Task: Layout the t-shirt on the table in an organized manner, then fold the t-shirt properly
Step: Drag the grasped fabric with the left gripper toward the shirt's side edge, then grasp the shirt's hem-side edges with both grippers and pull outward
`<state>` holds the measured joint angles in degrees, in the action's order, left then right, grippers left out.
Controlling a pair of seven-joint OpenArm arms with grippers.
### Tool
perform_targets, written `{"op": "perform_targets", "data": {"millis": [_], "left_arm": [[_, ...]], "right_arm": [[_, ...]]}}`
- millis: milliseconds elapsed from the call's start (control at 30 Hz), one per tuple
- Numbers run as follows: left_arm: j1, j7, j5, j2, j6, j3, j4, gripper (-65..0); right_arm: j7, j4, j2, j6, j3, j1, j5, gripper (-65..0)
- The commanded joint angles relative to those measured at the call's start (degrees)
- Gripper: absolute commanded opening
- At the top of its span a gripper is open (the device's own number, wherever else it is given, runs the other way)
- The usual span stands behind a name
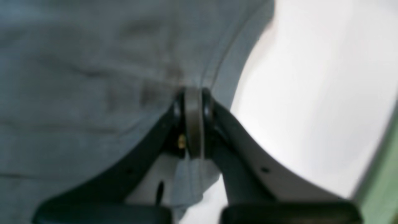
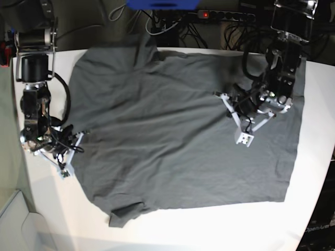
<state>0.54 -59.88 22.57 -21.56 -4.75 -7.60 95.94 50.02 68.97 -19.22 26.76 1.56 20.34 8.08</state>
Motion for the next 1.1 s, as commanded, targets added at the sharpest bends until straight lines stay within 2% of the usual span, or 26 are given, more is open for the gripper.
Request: {"op": "perform_targets", "data": {"millis": [0,67,167,367,567,767,933,1067], "left_arm": [[1.79,0.40,-0.19,-0.37,0.23,0.43,2.12,-64.9],[2.85,0.23,-0.37,-0.37,0.40,0.61,3.80,-64.9],[4.87,0.58,-0.63,-0.37,0.40,4.56,2.39,-64.9],[12.61,5.33,-0.72,1.12,0.05,15.29,-14.84,-64.8],[19.20,11.22,-0.72,1.12,-0.04,13.97,-26.80,-64.8],[21.75,19.22,-0.81,1.21,0.23,10.80,-34.18,-64.8],[25.62,24.67,-0.81,1.30,0.23,8.69,-42.71,-64.8],[26.76,25.37,-0.63,1.30,0.05,9.05,-47.28,-64.8]], "right_arm": [[0.22,2.63,-1.13,-0.08,-0.38,1.86,0.32,-65.0],[1.80,5.71,-1.13,-0.08,-0.38,1.77,0.32,-65.0],[3.65,9.40,-1.22,-0.08,-0.38,1.51,0.32,-65.0],[5.32,12.48,-1.04,-0.08,-0.11,0.28,0.32,-65.0],[4.88,12.31,1.68,-0.08,0.59,0.80,0.41,-65.0],[4.71,11.43,6.61,-0.08,7.18,4.67,0.41,-65.0],[4.09,-0.35,10.83,-0.08,8.33,10.30,0.41,-65.0],[-0.39,-8.79,11.09,-0.08,8.42,12.06,0.41,-65.0]]}}
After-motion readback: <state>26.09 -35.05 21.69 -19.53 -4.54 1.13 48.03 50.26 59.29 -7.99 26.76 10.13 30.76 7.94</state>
